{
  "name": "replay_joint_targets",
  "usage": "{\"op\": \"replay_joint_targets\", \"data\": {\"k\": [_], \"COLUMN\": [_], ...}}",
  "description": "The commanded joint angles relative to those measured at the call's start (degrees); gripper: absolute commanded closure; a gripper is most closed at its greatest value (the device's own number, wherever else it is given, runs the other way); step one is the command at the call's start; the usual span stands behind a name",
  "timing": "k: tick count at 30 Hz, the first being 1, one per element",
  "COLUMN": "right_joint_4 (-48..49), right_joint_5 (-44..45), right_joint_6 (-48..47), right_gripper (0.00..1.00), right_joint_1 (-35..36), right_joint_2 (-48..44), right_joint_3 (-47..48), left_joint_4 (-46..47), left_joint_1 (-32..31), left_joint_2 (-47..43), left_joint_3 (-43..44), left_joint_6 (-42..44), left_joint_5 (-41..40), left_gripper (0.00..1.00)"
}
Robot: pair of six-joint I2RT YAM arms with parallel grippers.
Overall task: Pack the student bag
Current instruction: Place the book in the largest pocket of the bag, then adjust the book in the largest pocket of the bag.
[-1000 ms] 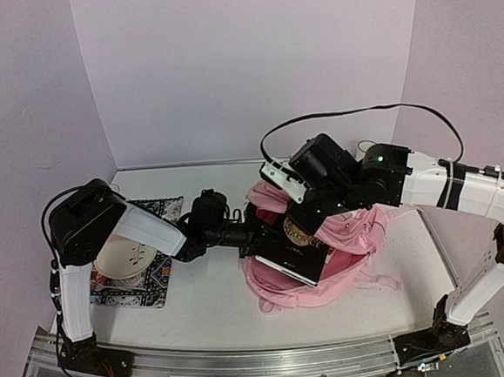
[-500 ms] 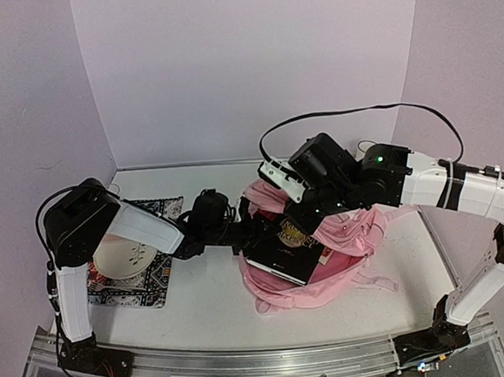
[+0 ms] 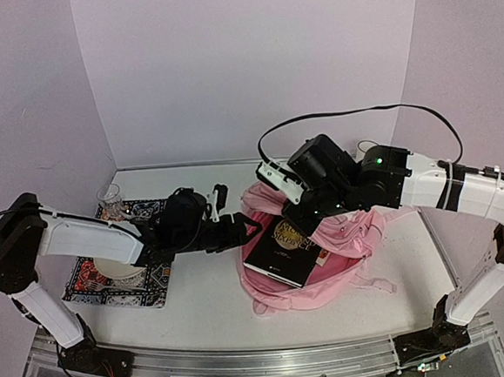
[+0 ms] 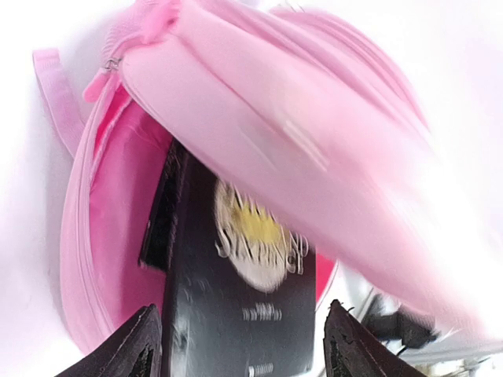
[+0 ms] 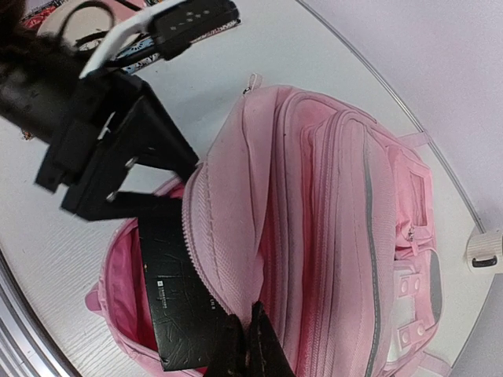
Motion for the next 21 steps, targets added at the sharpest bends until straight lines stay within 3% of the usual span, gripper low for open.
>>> {"op": "replay_joint_targets", "data": {"k": [1, 9, 21], "right_joint_4": [4.8, 4.9, 4.9], "right_joint_5": [-1.0, -1.5, -2.3], "right_joint_6": [0.5, 0.8, 0.8], "right_gripper": [1.0, 1.0, 1.0], "right_joint_1": [0.9, 0.9, 1.1], "right_joint_2": [-0.6, -0.8, -1.1], "right_joint_3": [1.4, 1.3, 1.1], "left_joint_4": [-4.7, -13.0, -14.5], "left_joint_1": [-6.9, -16.1, -20.1], "left_joint_2": [-6.6, -7.3, -0.4], "left_joint_3": [-3.8, -4.4, -1.8], "left_joint_6": [10.3, 18.3, 26.1], "left_joint_5": [-14.0, -33.1, -41.3], "left_gripper": [0.27, 0.22, 0.18]}}
